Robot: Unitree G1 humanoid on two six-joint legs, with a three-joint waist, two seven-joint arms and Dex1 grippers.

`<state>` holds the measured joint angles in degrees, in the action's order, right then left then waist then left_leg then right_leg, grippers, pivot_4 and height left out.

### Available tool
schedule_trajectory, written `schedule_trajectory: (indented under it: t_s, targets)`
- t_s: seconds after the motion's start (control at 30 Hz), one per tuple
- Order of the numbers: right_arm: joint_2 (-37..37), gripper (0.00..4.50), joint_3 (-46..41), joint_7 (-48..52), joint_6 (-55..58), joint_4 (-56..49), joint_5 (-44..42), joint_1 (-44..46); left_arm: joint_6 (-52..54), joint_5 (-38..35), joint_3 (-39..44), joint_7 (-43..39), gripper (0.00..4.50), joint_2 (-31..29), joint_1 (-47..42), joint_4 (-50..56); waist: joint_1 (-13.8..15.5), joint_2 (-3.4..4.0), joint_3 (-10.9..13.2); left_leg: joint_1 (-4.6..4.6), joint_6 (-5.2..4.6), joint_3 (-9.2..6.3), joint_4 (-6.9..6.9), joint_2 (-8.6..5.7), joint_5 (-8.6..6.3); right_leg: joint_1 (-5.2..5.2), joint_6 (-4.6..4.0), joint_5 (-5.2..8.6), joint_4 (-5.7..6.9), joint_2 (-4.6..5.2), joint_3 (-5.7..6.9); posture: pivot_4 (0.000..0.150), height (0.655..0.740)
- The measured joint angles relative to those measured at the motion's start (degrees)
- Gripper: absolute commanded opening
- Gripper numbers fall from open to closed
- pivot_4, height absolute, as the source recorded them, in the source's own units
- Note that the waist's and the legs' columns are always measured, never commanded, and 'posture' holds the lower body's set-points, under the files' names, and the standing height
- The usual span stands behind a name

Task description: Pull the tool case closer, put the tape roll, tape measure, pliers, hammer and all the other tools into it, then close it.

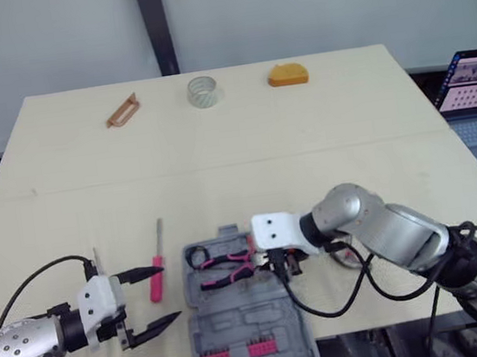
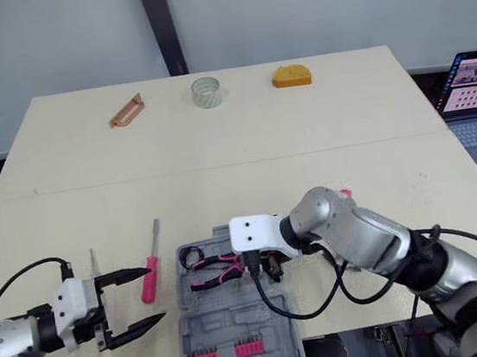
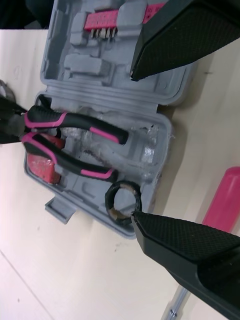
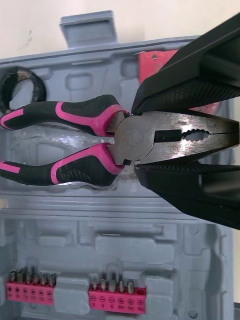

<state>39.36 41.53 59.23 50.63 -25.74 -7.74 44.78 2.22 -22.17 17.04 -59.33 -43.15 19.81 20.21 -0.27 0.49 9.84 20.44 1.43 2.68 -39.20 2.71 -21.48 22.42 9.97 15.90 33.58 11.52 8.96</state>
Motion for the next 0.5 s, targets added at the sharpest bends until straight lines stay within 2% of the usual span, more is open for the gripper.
schedule_trajectory:
  t_s: [0.2,0.5]
  targets:
    - [-3.4,0.96,2.3,0.1,0.3,1.9,2.1,1.7,-0.4,0.1,-0.2,1.5,4.50,0.7,-1.4,-0.3,0.0,-0.01,0.0,-0.01,0.00,0.05,0.01,0.01,0.00,0.03,-0.01,0.00,0.04,0.00,0.00,0.150,0.7400]
    - [-3.9,0.96,3.5,0.5,-0.5,3.3,4.5,1.8,-0.4,0.1,-0.6,1.5,4.50,0.7,-1.7,-0.9,-0.1,-0.02,0.0,-0.01,0.00,0.09,0.01,0.02,0.00,0.06,-0.01,0.00,0.04,0.00,0.00,0.150,0.7400]
